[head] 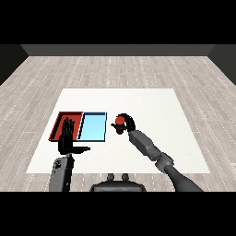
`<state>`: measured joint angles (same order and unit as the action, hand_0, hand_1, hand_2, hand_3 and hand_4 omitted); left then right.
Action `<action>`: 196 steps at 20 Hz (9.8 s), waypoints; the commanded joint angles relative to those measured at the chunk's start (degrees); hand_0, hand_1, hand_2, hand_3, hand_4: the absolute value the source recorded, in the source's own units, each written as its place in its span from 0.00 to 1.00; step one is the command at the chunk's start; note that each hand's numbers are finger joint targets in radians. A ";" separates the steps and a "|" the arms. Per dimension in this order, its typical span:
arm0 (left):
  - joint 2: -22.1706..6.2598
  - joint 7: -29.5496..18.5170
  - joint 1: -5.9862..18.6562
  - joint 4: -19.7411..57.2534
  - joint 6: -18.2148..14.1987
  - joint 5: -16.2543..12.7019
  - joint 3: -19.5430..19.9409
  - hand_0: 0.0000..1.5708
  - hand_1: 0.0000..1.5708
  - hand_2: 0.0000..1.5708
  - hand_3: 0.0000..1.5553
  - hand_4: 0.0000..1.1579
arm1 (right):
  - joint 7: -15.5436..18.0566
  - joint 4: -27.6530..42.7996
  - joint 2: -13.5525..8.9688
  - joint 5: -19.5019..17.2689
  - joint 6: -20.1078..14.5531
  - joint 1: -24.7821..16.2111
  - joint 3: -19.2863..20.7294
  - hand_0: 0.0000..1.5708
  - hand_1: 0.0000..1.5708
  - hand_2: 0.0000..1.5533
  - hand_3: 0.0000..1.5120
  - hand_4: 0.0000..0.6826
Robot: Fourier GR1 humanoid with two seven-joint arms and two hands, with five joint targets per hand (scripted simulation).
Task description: Pick the red can and put it in the red box
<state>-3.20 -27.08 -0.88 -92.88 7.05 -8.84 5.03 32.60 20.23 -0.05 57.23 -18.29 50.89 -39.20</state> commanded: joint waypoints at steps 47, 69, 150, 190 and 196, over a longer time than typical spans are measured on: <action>3.19 16.27 3.54 -7.26 -12.92 9.44 -22.72 0.00 0.00 0.00 0.00 0.00 | -7.19 59.93 -19.40 -17.94 -21.98 -16.70 2.31 0.92 0.92 0.91 0.91 0.93; 3.20 13.36 16.14 14.11 -23.17 1.82 -30.77 0.00 0.00 0.00 0.00 0.00 | -9.93 65.86 -5.63 -40.26 -16.21 -26.14 6.62 0.93 0.93 0.92 0.92 0.96; 0.74 2.28 21.64 21.89 -39.30 -7.57 -28.10 1.00 1.00 0.99 0.94 0.97 | -20.35 81.62 -6.54 -42.02 -0.48 -39.81 18.78 0.00 0.00 0.00 0.00 0.00; -25.07 17.87 37.24 83.18 -25.95 7.67 -13.26 0.56 0.56 0.59 0.50 0.45 | -9.66 67.93 -8.91 -38.28 8.11 -47.66 32.61 0.00 0.00 0.00 0.00 0.00; -24.91 23.27 42.29 89.67 -23.93 10.61 -14.91 0.00 0.00 0.00 0.00 0.00 | -8.32 66.82 -9.98 -36.54 11.62 -47.17 34.20 0.00 0.00 0.00 0.00 0.00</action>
<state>-29.11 -5.47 38.35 -7.13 -16.02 1.05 -10.24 21.43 89.47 -9.67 19.93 -9.11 3.98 -6.37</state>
